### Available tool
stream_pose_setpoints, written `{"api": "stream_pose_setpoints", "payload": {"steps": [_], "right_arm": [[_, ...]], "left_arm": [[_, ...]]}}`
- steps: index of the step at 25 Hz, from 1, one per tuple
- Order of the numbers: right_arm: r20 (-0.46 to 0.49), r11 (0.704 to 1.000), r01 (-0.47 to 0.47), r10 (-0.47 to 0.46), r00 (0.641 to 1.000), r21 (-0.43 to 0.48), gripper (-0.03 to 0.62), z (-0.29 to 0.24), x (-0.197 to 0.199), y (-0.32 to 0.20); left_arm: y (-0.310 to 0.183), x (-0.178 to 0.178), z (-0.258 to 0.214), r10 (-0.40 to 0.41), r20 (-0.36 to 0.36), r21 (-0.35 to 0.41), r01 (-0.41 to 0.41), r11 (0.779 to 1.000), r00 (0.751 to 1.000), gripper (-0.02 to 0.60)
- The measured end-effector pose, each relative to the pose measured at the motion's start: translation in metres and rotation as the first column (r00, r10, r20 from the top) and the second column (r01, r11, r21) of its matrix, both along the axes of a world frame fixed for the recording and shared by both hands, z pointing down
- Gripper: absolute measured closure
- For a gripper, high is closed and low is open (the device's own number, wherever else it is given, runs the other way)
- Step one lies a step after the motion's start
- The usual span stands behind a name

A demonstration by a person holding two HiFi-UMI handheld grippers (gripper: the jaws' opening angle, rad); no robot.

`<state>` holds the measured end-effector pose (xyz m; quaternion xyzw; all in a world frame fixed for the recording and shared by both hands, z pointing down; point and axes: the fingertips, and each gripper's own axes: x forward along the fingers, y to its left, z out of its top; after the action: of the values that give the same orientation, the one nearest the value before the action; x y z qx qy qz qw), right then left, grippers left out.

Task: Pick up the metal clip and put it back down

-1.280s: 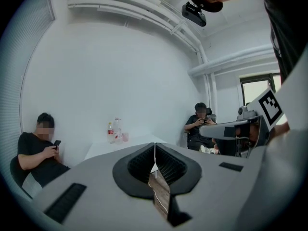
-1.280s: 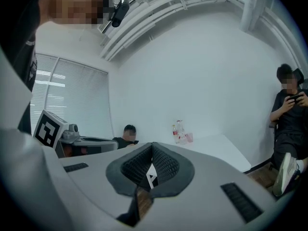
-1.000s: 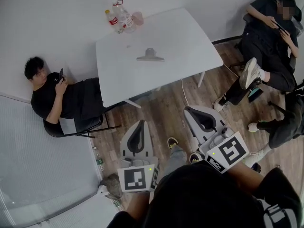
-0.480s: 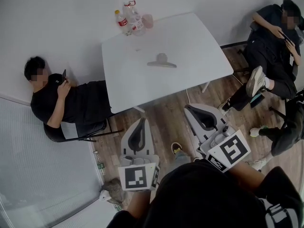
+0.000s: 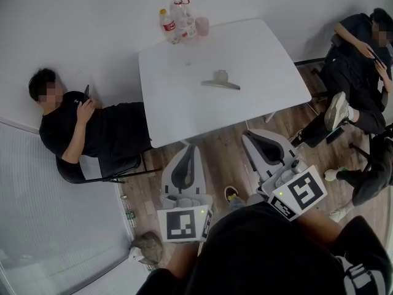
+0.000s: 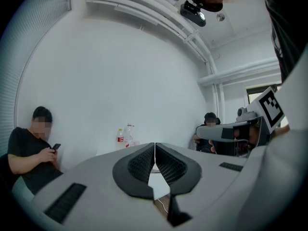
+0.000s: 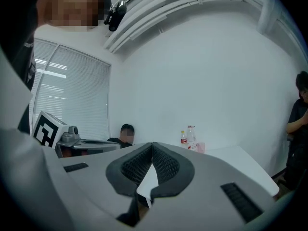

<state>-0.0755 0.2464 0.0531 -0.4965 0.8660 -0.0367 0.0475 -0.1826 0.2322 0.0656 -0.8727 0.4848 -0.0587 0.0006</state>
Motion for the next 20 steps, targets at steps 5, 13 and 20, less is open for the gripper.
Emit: {"api": "stream_pose_setpoints", "payload": {"steps": [5,13,20], "right_arm": [[0.004,1.000,0.000,0.000,1.000,-0.004,0.577,-0.002,-0.012,-0.011],[0.014,1.000,-0.021,0.021,1.000,-0.016,0.577,0.004,-0.010,-0.014],[0.020,0.999,-0.049,0.050,0.999,-0.021,0.577,0.006,0.002,-0.021]], "left_arm": [[-0.010,-0.009,-0.001,0.001,-0.008,-0.010,-0.001,1.000,1.000,0.558],[-0.016,-0.009,0.004,0.014,0.000,-0.009,-0.014,1.000,1.000,0.558],[-0.027,-0.002,0.006,0.032,0.011,-0.017,-0.032,0.999,0.999,0.558]]}}
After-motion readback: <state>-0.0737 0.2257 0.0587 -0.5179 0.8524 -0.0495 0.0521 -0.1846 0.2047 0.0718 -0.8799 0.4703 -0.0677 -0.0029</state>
